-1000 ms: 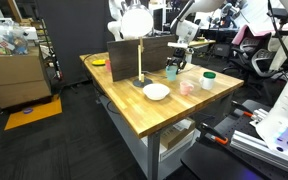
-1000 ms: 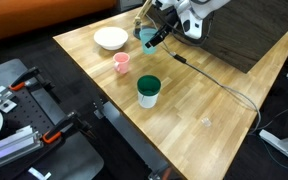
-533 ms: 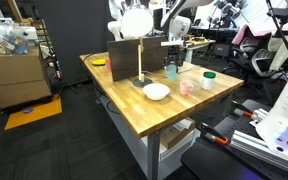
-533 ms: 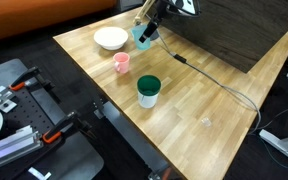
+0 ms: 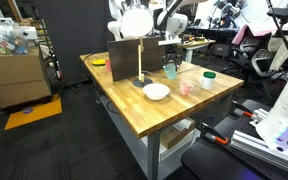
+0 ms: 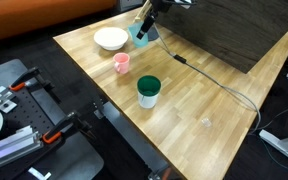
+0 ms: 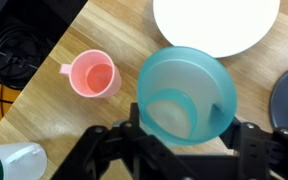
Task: Pick up the blue cup and pour the water in the white bowl
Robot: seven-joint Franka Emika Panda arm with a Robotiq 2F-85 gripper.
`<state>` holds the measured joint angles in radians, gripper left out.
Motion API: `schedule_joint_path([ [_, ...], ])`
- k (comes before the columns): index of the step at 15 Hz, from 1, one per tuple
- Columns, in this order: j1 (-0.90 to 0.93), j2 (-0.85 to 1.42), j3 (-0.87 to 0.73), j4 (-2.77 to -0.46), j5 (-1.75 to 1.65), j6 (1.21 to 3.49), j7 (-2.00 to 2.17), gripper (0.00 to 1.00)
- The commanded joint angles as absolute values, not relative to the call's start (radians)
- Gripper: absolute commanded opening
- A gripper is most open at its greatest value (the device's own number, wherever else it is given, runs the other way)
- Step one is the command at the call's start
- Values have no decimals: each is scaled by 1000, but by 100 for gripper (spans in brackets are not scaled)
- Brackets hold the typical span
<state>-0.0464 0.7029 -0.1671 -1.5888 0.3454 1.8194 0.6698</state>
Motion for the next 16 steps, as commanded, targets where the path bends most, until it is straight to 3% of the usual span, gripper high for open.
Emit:
schedule_joint_path([
  [1,-64,698,-151,-1588,345,1820,675,73],
  [5,-70,689,-148,-1598,354,1820,675,73],
  [6,-67,690,-146,-1604,359,1830,682,48],
  [16,12,701,-95,-1666,427,2045,953,48],
])
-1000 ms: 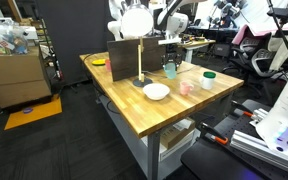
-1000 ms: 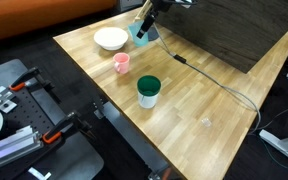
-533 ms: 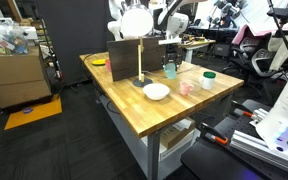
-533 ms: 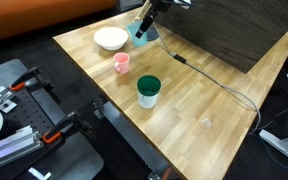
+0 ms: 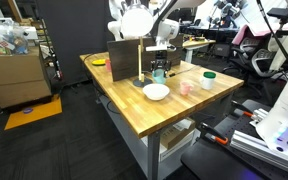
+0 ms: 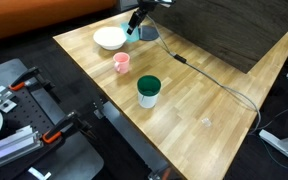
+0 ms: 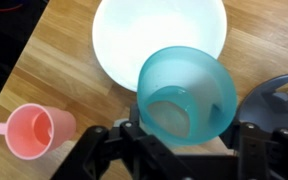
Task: Pick up the blue cup and pour the water in the white bowl
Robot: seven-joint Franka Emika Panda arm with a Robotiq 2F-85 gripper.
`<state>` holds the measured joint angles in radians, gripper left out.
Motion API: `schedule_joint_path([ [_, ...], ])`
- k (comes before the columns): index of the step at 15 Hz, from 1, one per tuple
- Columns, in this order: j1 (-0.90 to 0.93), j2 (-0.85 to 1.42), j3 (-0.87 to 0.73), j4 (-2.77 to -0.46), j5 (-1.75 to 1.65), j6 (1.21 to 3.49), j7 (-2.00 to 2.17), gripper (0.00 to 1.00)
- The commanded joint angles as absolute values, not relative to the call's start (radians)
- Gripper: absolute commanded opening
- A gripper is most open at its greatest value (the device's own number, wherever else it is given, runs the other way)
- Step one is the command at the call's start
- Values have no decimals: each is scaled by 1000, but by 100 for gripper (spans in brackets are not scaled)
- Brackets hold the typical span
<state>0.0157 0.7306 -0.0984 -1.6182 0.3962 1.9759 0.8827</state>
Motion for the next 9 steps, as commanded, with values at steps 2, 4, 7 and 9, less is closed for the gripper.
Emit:
schedule_joint_path([
  [2,4,684,-100,-1697,437,2095,1002,48],
  [4,-10,664,-106,-1728,446,2137,1035,48],
  [7,-27,629,-105,-1771,449,2179,1052,48],
  [9,-33,602,-91,-1795,462,2195,1036,48],
])
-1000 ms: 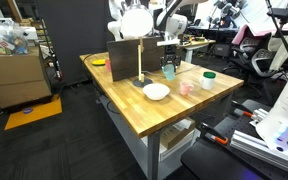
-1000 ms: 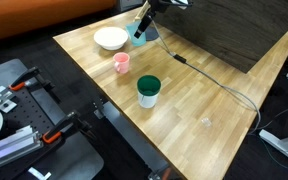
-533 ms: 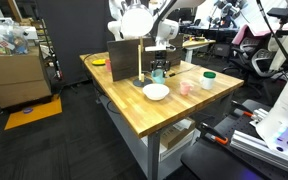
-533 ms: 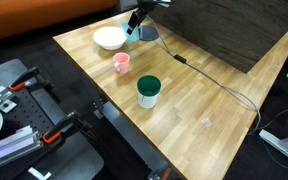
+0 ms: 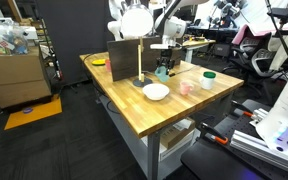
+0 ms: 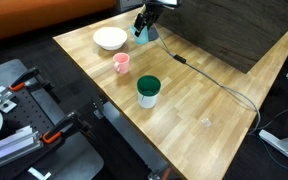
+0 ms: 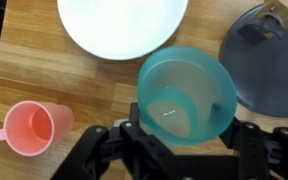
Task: Pick up the blue cup and pour the water in the white bowl
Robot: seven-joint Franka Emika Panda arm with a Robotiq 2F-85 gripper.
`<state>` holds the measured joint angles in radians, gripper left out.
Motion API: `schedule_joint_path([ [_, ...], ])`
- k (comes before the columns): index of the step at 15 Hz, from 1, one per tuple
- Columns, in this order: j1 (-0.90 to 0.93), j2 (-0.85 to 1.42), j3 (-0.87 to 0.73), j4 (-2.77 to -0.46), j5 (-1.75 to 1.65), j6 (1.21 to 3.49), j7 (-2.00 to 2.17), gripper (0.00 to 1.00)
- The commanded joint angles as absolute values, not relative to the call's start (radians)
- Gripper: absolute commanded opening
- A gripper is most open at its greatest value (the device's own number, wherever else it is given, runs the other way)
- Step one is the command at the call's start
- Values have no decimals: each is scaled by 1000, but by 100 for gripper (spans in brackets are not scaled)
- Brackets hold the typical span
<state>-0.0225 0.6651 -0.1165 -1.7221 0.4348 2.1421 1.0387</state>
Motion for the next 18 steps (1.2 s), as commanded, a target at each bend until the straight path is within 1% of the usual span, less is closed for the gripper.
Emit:
schedule_joint_path([
  [1,-31,588,-83,-1808,470,2201,1029,48],
  [11,14,466,-47,-1997,485,2244,1073,48],
  [18,78,383,-59,-2027,327,2153,1230,48],
])
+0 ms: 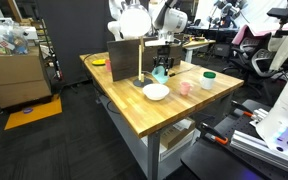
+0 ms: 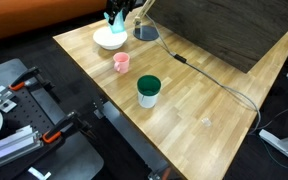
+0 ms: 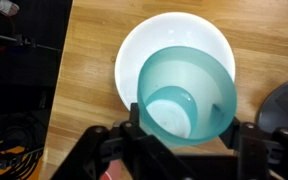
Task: Pick up the blue cup and pour the water in the white bowl
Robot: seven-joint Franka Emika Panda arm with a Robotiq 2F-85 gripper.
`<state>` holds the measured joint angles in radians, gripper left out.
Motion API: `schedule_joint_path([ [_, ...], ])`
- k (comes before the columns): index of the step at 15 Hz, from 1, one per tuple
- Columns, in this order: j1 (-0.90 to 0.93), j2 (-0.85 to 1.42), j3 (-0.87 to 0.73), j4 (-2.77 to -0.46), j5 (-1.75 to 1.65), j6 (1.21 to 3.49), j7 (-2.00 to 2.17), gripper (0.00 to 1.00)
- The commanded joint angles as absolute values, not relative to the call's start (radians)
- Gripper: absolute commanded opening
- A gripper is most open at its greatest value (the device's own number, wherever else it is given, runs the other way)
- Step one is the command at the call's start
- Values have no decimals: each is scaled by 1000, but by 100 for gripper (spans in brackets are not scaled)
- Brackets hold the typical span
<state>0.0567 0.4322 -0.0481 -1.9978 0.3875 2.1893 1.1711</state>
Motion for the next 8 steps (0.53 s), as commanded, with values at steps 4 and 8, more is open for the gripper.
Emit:
schedule_joint_path([
  [4,84,366,-49,-2032,280,2097,1288,48],
  [8,81,371,-48,-2061,287,2085,1315,48],
])
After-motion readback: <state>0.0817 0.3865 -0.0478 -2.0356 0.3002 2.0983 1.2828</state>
